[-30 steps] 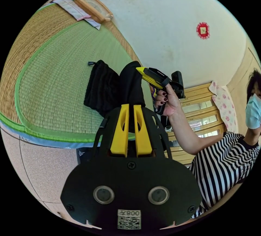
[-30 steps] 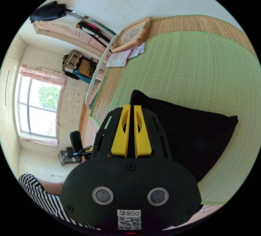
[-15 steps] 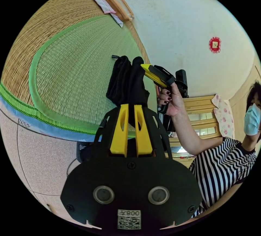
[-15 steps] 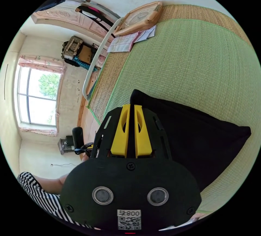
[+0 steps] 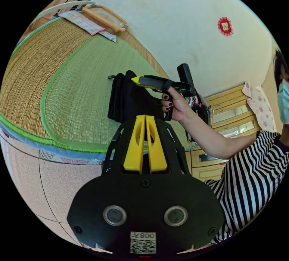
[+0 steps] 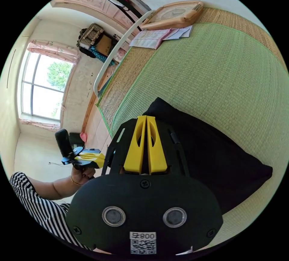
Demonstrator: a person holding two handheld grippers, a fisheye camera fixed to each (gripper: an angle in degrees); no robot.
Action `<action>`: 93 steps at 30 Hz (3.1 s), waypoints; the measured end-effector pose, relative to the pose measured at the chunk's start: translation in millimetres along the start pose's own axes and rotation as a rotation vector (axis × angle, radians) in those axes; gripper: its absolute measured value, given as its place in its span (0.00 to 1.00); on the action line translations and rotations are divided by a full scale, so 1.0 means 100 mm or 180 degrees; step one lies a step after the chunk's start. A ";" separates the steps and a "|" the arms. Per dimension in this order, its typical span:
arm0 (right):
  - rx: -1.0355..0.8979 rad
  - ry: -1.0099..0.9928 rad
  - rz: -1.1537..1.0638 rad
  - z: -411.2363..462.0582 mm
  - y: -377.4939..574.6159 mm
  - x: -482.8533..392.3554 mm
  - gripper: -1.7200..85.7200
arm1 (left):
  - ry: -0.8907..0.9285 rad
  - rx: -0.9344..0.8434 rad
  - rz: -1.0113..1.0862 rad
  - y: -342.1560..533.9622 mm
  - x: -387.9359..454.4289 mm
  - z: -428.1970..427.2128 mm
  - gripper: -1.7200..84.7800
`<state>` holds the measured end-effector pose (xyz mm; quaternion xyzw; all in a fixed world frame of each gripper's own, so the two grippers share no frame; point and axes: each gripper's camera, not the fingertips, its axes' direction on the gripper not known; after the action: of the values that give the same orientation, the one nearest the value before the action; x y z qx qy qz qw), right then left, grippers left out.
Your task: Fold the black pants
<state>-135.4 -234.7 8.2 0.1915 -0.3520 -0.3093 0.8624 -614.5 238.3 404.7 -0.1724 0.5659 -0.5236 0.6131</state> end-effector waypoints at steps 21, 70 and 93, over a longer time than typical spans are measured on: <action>-0.0170 0.0386 -0.0390 -0.11 -0.35 0.29 0.02 | -0.0623 -0.0486 0.0093 -0.59 0.69 0.44 0.02; 0.0668 0.0138 0.0885 -2.44 2.22 2.10 0.02 | -0.0703 -0.1725 0.1929 -2.74 3.77 3.16 0.03; 0.0541 0.0304 0.0875 -2.83 1.87 2.48 0.02 | -0.0530 -0.1215 0.1301 -2.65 3.52 2.99 0.03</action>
<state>283.9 -231.2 40.3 0.2282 -0.3584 -0.1482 0.8930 -538.0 -274.4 526.5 -0.2094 0.6249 -0.2573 0.7067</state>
